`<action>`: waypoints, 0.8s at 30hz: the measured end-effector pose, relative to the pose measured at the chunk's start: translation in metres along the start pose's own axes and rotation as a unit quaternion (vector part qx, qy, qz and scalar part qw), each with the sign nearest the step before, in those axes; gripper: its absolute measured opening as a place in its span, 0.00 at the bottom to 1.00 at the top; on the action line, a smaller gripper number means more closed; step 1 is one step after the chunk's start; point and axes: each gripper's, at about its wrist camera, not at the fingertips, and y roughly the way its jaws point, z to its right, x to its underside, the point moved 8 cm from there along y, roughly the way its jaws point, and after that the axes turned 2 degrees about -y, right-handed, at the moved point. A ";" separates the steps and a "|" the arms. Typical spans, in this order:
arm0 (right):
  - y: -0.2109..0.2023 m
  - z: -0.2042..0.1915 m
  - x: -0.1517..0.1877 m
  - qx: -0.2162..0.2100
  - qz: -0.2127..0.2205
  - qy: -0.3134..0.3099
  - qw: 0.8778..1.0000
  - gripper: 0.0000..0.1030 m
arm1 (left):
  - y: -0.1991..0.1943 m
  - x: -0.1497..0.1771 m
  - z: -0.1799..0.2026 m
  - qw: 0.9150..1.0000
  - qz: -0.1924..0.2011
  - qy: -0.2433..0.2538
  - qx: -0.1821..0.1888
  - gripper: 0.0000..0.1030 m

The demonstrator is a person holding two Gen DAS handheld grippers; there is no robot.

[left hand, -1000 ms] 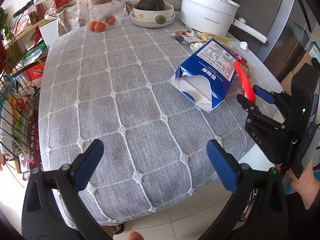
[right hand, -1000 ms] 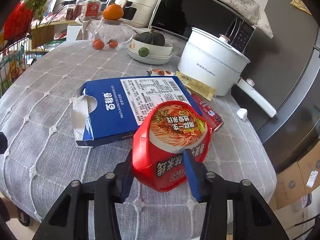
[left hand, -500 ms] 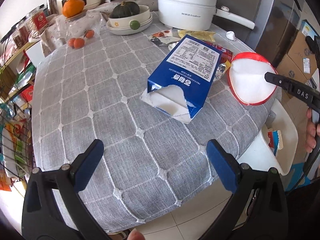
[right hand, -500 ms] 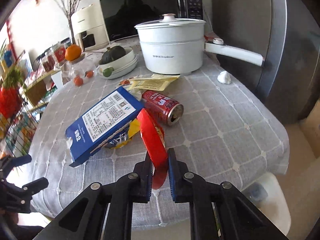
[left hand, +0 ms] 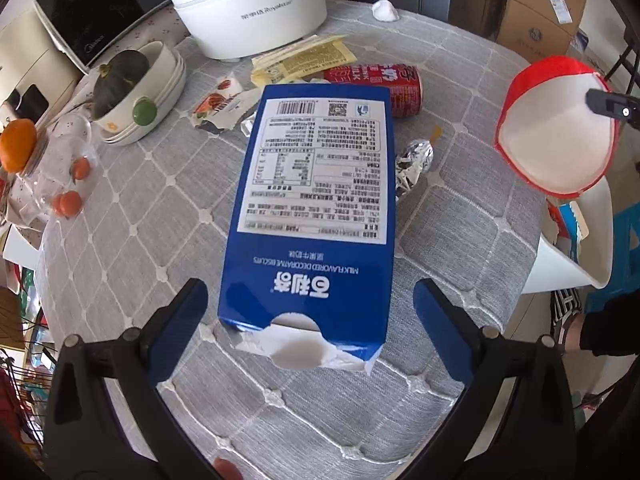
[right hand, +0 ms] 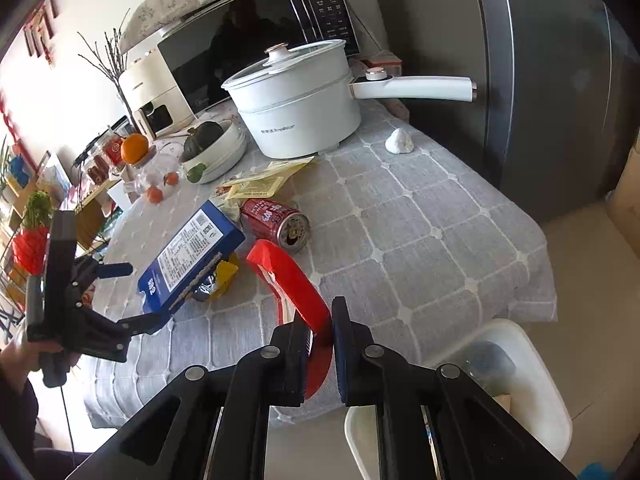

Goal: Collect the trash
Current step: 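Lift the red bowl with the right tool while the left tool grasps the blue biscuit box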

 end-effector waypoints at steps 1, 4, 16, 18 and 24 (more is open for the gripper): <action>-0.001 0.003 0.000 -0.001 -0.002 0.002 1.000 0.11 | 0.004 -0.001 -0.001 1.000 -0.008 0.004 -0.001 0.99; -0.005 0.008 0.002 -0.003 -0.003 0.001 1.000 0.11 | 0.014 -0.005 -0.005 1.000 -0.026 -0.003 0.007 0.99; -0.020 0.014 0.001 -0.005 -0.001 0.015 1.000 0.11 | -0.003 -0.002 -0.003 0.994 0.026 -0.094 0.049 0.89; -0.025 0.017 0.002 -0.008 -0.007 0.035 0.999 0.11 | -0.014 0.000 -0.002 0.991 0.046 -0.115 0.053 0.89; -0.045 0.020 -0.001 -0.011 0.008 0.059 0.998 0.11 | -0.049 0.015 0.010 0.979 0.112 -0.160 0.065 0.86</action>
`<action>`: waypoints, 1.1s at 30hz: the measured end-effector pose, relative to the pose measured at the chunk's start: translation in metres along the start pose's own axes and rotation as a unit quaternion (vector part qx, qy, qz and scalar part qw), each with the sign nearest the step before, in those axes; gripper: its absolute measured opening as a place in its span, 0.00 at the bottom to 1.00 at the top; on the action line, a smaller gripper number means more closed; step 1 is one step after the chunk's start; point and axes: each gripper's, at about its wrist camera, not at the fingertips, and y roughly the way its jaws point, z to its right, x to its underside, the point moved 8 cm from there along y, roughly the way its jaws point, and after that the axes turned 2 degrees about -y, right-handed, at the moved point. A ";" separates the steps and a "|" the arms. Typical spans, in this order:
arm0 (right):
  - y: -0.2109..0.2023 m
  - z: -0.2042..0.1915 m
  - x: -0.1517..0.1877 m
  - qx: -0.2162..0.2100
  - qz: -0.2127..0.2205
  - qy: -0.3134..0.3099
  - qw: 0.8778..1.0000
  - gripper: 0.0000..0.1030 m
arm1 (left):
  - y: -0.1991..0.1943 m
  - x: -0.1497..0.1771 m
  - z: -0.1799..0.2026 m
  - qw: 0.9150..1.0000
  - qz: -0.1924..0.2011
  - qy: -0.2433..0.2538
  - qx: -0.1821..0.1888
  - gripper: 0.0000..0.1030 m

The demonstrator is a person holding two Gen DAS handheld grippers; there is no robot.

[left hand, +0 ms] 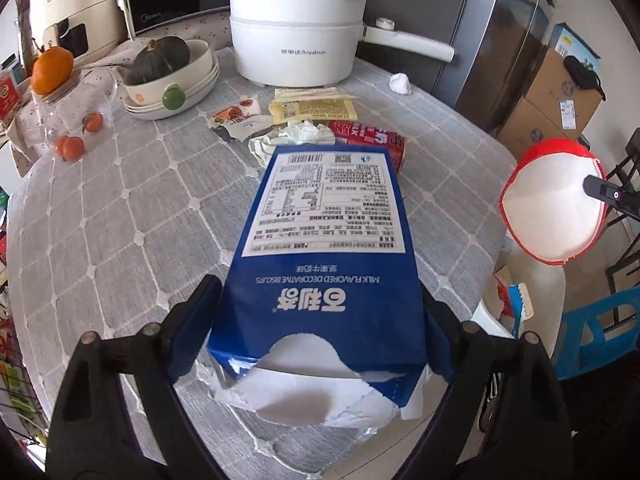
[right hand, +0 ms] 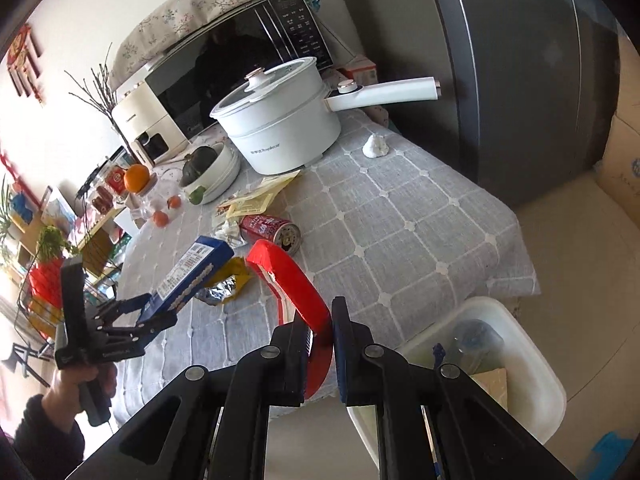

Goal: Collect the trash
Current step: 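Lift the red bowl with the right tool while the left tool grasps the blue biscuit box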

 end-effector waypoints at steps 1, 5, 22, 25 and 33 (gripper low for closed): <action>-0.003 0.003 0.001 0.002 0.000 0.007 1.000 0.11 | -0.006 0.001 0.004 1.000 0.010 -0.004 0.008 0.86; -0.018 0.016 0.009 0.020 -0.001 0.027 0.999 0.11 | -0.027 0.006 0.028 0.999 0.033 -0.005 0.042 0.61; -0.050 0.068 0.035 0.058 0.001 0.075 0.996 0.11 | 0.020 0.027 0.030 0.984 -0.032 -0.143 0.097 0.79; -0.047 0.066 0.036 0.056 -0.002 0.073 0.996 0.11 | 0.033 0.031 0.028 0.985 -0.048 -0.156 0.057 0.82; -0.042 0.064 0.033 0.053 -0.009 0.069 0.996 0.11 | 0.027 0.010 0.056 0.987 -0.024 -0.141 -0.068 0.99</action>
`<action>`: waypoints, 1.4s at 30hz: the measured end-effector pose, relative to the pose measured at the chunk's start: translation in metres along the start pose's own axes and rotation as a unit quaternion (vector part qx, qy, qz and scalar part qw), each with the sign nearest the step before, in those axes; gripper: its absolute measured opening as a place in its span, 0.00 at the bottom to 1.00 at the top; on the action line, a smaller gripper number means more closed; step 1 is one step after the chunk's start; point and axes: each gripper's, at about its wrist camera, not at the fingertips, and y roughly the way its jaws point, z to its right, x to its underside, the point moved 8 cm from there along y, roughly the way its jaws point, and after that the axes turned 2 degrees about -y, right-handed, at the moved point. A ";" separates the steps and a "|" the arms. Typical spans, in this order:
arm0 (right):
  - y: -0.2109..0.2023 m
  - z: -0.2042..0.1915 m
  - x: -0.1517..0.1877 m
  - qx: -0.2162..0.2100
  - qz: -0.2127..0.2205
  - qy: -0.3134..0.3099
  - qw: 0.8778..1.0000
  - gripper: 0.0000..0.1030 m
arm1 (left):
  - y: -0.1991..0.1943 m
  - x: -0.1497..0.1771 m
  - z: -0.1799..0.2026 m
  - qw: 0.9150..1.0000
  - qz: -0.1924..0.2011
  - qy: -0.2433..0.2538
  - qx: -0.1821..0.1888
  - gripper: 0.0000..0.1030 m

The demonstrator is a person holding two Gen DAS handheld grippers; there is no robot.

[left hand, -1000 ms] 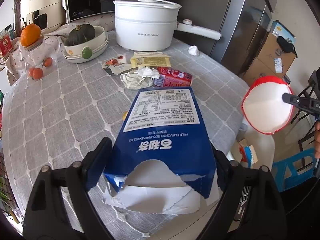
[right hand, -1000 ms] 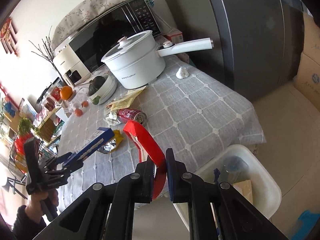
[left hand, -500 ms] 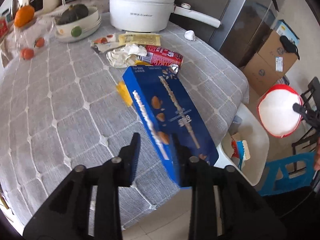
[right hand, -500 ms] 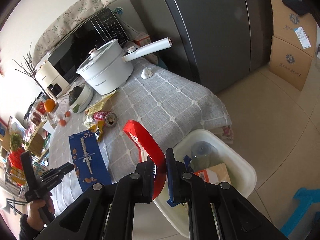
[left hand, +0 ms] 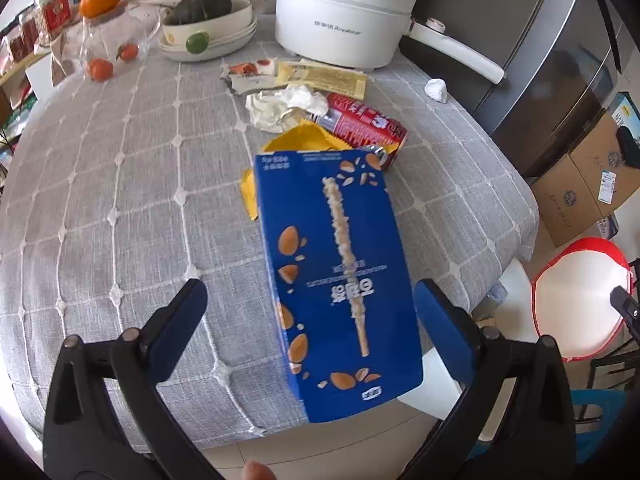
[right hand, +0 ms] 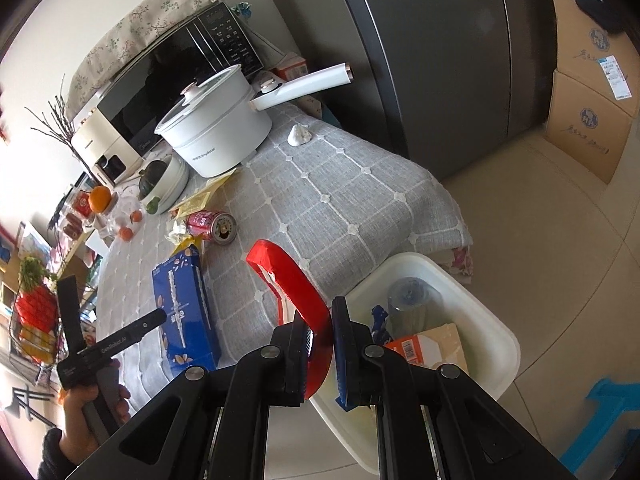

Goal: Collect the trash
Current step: 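Lift the red bowl with the right tool while the left tool grasps the blue biscuit box, then carry the red bowl and blue box over the white basin with both tools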

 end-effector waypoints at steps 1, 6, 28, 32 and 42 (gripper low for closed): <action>0.000 0.000 -0.002 -0.001 0.001 0.000 1.000 0.11 | 0.002 0.000 0.006 1.000 0.002 0.005 -0.015 0.99; 0.006 0.001 -0.007 -0.005 -0.004 0.006 1.000 0.11 | 0.024 0.002 0.011 0.996 0.001 -0.010 -0.093 0.99; 0.003 0.006 -0.005 -0.013 -0.008 0.007 1.000 0.11 | 0.065 0.022 0.015 0.988 -0.046 -0.043 -0.139 0.99; 0.004 0.006 -0.005 -0.012 -0.009 0.004 1.000 0.11 | 0.060 0.024 0.007 0.992 -0.028 -0.058 -0.105 0.90; 0.001 0.010 -0.006 -0.004 -0.003 0.004 1.000 0.11 | 0.013 0.021 0.009 0.999 0.026 -0.018 -0.038 0.89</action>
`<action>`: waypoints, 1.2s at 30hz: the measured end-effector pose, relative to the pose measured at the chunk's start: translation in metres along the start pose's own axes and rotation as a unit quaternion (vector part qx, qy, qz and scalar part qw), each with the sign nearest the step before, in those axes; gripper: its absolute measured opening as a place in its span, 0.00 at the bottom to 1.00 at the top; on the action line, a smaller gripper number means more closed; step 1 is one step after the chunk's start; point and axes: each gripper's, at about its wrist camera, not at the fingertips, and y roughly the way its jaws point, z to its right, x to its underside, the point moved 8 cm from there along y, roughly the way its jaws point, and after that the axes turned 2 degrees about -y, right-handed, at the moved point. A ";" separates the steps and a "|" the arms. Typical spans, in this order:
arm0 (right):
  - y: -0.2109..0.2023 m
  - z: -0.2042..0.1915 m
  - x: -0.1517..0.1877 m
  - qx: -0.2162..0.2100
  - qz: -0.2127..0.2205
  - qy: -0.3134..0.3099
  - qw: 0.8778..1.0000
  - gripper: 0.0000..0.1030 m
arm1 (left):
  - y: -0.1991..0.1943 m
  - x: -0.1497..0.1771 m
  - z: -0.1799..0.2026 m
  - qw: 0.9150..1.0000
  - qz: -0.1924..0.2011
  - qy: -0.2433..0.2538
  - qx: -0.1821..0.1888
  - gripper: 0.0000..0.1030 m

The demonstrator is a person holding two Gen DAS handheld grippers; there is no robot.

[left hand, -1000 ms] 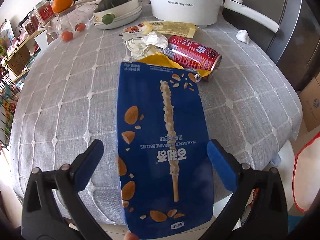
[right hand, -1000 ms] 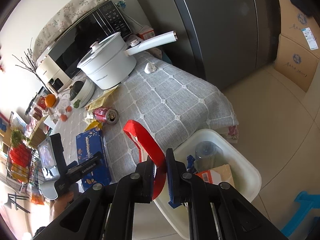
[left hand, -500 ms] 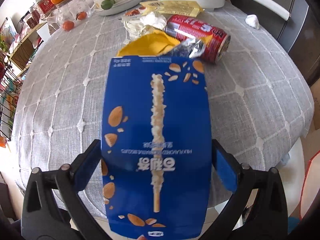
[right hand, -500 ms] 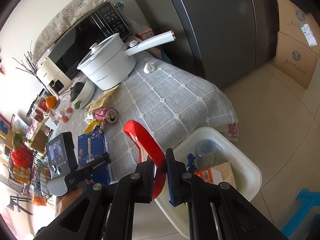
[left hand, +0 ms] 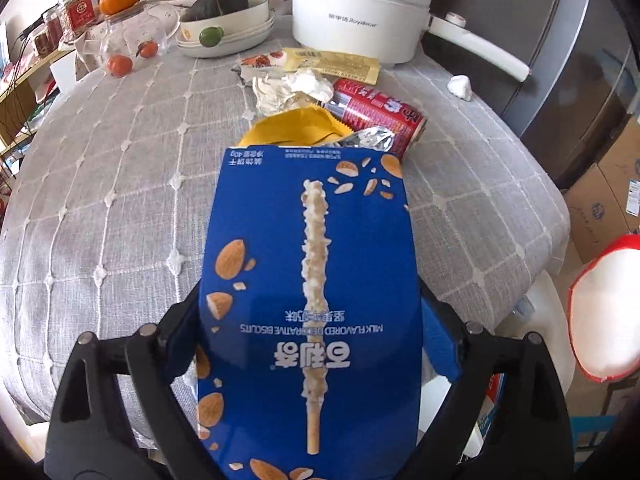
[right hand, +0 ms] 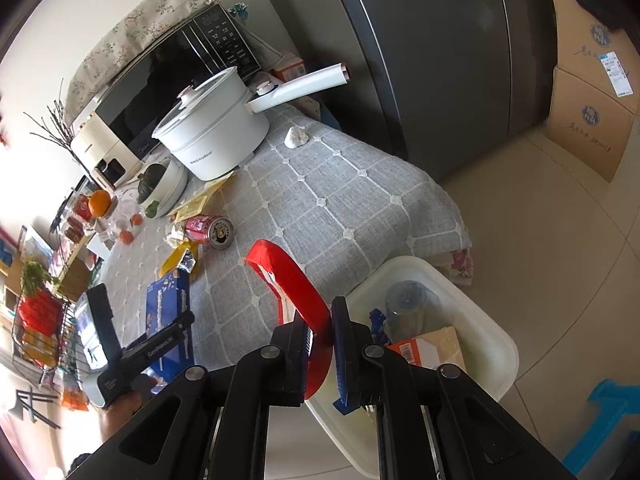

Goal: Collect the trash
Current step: 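Carry the red bowl and blue box over the white basin with both tools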

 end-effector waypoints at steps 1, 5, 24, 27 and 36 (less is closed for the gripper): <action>-0.001 0.002 0.000 0.002 0.001 0.000 1.000 0.11 | -0.007 0.002 0.002 1.000 0.004 0.009 0.009 0.89; -0.003 0.015 0.003 0.024 0.002 0.000 1.000 0.11 | -0.029 0.011 0.013 0.997 0.013 0.053 0.061 0.89; -0.013 0.091 0.027 0.092 -0.019 0.071 0.993 0.58 | -0.048 0.072 0.153 0.961 -0.019 0.163 0.224 0.89; -0.019 0.101 0.028 0.096 -0.017 0.077 0.992 0.61 | -0.042 0.076 0.176 0.956 -0.023 0.171 0.238 0.90; -0.030 0.131 0.034 0.113 -0.019 0.093 0.989 0.65 | -0.019 0.087 0.213 0.952 -0.026 0.223 0.207 0.99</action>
